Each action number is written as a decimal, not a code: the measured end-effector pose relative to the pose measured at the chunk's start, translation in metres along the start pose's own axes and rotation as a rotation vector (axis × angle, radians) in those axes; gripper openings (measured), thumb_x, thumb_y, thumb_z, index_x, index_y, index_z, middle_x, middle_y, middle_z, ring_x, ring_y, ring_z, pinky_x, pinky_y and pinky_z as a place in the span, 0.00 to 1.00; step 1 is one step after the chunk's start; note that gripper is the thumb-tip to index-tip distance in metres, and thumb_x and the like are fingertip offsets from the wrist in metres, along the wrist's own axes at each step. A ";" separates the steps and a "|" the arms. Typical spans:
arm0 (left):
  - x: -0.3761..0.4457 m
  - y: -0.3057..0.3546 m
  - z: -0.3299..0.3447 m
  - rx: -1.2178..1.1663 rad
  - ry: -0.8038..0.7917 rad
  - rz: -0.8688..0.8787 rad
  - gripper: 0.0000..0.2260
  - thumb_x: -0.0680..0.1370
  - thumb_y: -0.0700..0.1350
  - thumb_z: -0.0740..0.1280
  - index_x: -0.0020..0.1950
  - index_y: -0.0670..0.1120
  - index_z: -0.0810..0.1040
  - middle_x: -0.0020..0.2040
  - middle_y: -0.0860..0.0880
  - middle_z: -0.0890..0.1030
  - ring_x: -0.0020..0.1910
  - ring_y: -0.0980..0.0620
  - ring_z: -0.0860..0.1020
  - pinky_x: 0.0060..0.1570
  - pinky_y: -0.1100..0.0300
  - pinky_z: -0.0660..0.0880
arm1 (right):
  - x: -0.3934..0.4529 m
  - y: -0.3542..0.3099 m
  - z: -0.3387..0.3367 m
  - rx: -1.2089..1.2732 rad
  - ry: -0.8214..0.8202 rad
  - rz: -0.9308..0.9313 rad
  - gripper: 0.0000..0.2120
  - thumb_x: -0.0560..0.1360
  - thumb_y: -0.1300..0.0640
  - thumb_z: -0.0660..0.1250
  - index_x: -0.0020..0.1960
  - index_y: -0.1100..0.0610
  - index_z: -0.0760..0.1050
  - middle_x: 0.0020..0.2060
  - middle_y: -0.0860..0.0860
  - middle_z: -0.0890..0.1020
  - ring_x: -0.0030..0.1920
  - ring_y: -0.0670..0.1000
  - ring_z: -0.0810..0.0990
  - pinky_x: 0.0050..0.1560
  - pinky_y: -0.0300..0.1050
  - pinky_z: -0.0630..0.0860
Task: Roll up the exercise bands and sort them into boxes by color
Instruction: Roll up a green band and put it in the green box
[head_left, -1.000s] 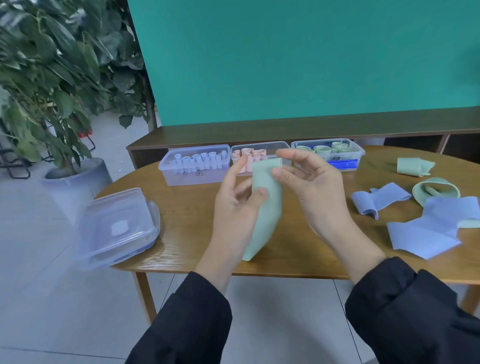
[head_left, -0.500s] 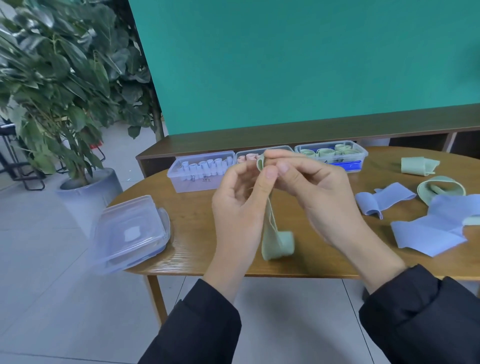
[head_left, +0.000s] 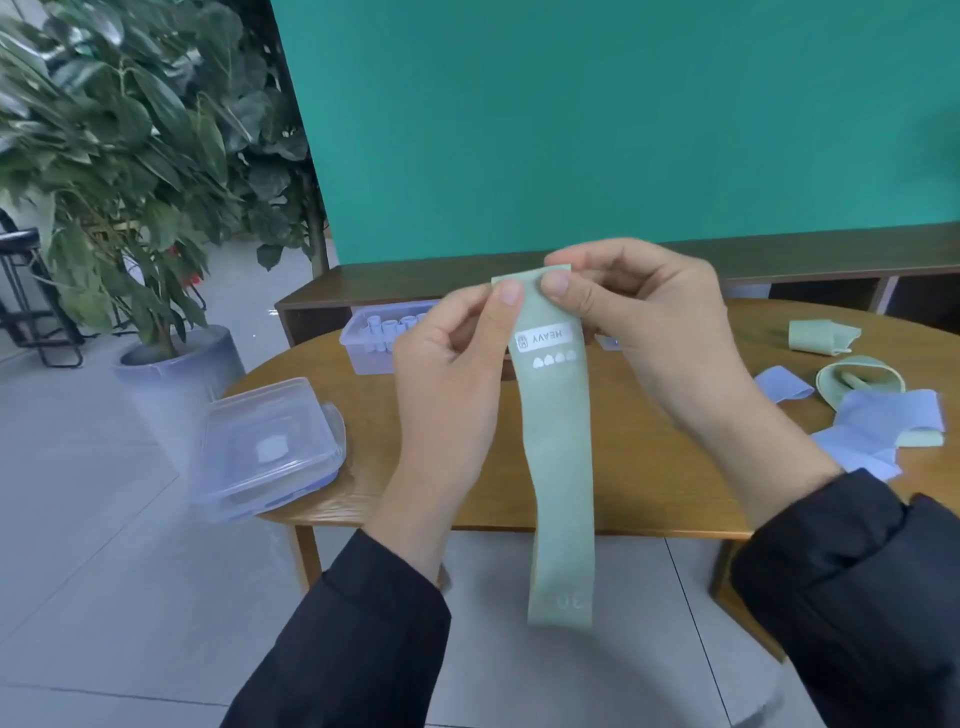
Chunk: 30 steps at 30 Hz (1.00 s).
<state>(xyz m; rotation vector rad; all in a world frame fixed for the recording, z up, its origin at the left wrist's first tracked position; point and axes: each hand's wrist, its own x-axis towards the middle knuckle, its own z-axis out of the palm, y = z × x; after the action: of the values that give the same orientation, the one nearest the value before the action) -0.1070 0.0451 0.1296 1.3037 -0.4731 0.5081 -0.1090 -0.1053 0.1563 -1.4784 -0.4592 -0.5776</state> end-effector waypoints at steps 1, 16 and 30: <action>0.001 0.001 -0.001 0.011 0.004 0.007 0.08 0.82 0.45 0.67 0.55 0.44 0.84 0.45 0.46 0.87 0.44 0.48 0.85 0.44 0.47 0.82 | 0.001 0.000 0.000 0.001 -0.006 0.016 0.06 0.74 0.60 0.76 0.50 0.59 0.84 0.38 0.55 0.85 0.34 0.49 0.79 0.31 0.37 0.73; 0.028 -0.105 -0.022 0.128 0.025 -0.308 0.07 0.78 0.44 0.73 0.54 0.42 0.86 0.47 0.48 0.88 0.48 0.47 0.86 0.54 0.48 0.82 | 0.032 0.104 -0.010 -0.133 -0.105 0.301 0.05 0.76 0.59 0.73 0.51 0.58 0.85 0.43 0.56 0.87 0.39 0.50 0.83 0.36 0.41 0.81; 0.055 -0.142 -0.021 0.068 0.141 -0.470 0.09 0.75 0.46 0.77 0.51 0.43 0.85 0.46 0.46 0.87 0.41 0.50 0.85 0.47 0.52 0.81 | 0.056 0.151 -0.013 -0.069 -0.170 0.484 0.11 0.75 0.54 0.75 0.51 0.62 0.84 0.43 0.58 0.86 0.39 0.50 0.82 0.40 0.42 0.79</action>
<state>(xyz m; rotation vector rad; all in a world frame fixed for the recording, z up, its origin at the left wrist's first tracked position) 0.0232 0.0444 0.0476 1.3796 -0.0249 0.2205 0.0274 -0.1225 0.0714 -1.6400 -0.1986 -0.0850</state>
